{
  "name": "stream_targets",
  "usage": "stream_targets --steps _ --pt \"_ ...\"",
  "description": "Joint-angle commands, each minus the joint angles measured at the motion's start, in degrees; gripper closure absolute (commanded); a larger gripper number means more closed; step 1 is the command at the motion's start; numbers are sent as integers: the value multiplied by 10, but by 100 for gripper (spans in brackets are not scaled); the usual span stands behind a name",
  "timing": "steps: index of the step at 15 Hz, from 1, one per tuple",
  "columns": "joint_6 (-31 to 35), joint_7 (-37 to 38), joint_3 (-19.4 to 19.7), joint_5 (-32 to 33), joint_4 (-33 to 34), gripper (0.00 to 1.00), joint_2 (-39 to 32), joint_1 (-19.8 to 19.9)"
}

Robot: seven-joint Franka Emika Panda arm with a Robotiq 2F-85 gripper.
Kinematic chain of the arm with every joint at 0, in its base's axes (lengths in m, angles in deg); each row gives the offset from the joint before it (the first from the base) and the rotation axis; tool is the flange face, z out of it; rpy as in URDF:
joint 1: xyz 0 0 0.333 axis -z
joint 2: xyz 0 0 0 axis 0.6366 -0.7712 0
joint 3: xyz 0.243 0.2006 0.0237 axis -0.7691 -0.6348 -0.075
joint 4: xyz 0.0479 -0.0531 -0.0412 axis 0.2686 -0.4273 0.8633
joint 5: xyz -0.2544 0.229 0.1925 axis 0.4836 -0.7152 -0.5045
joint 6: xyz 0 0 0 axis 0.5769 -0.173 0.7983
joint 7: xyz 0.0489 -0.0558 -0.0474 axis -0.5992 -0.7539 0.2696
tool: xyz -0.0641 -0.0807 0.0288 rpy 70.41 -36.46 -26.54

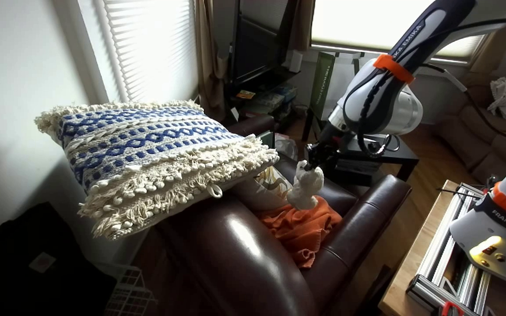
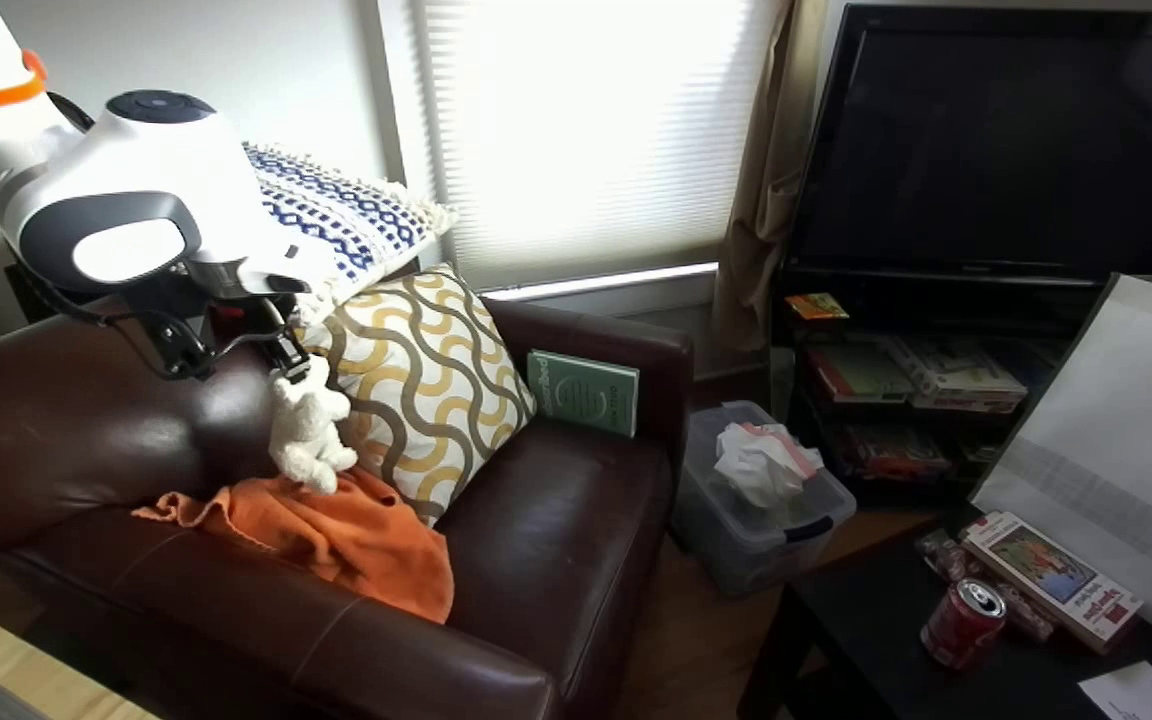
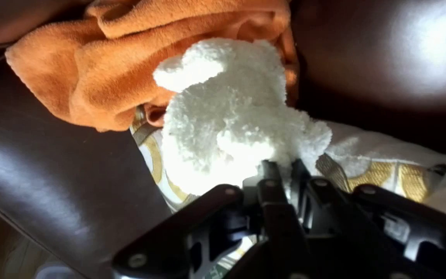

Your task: Put the white bear on the striped pillow

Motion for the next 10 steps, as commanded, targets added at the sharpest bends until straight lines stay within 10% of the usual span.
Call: stream_targets --steps 1,3,10 --pt "29 51 12 4 -81 97 139 -37" --pt "55 -16 53 -6 -40 97 117 -44" --pt "-20 -23 -92 27 -58 97 312 87"
